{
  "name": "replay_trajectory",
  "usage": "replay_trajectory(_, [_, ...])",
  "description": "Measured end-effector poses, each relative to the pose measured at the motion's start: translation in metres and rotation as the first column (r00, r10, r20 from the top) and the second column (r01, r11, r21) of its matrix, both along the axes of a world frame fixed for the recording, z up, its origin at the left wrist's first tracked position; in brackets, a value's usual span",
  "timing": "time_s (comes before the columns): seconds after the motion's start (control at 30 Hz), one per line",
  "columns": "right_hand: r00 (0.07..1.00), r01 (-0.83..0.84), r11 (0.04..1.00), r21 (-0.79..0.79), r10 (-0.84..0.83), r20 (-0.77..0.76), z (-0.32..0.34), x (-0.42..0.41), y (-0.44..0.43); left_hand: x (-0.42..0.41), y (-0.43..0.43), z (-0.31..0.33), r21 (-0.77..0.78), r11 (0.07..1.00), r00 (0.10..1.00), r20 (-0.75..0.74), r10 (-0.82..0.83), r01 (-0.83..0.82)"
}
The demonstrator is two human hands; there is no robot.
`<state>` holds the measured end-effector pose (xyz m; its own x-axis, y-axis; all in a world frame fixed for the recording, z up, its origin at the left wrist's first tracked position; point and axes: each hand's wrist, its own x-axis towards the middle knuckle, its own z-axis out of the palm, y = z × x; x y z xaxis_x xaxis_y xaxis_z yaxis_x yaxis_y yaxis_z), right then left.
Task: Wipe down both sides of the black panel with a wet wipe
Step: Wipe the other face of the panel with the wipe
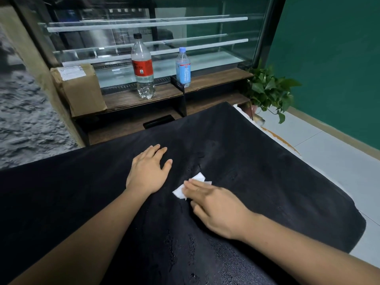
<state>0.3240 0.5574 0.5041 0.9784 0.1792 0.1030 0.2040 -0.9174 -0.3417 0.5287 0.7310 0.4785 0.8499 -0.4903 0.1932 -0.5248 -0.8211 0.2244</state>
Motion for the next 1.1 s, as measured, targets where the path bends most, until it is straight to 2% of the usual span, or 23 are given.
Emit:
replay_trajectory(0.27, [0.983,-0.182,0.983,-0.035,0.181,-0.013,0.002,0.001,-0.004,0.0,0.001,0.0,-0.017,1.0,1.0,0.0,-0.001,0.001])
replay_trajectory(0.37, [0.98,-0.193,0.981,-0.029,0.192,-0.044,0.005,0.012,-0.021,-0.001,0.001,0.0,-0.014,1.0,1.0,0.0,-0.001,0.001])
replay_trajectory(0.7, [0.996,0.07,0.995,-0.067,-0.074,-0.056,0.012,0.055,-0.088,-0.002,0.001,0.002,-0.029,1.0,1.0,-0.016,0.004,-0.004])
replay_trajectory(1.1, [0.925,0.369,0.92,-0.129,-0.377,-0.049,0.007,0.081,-0.123,-0.002,0.001,0.002,-0.033,0.999,1.0,0.002,0.0,0.0])
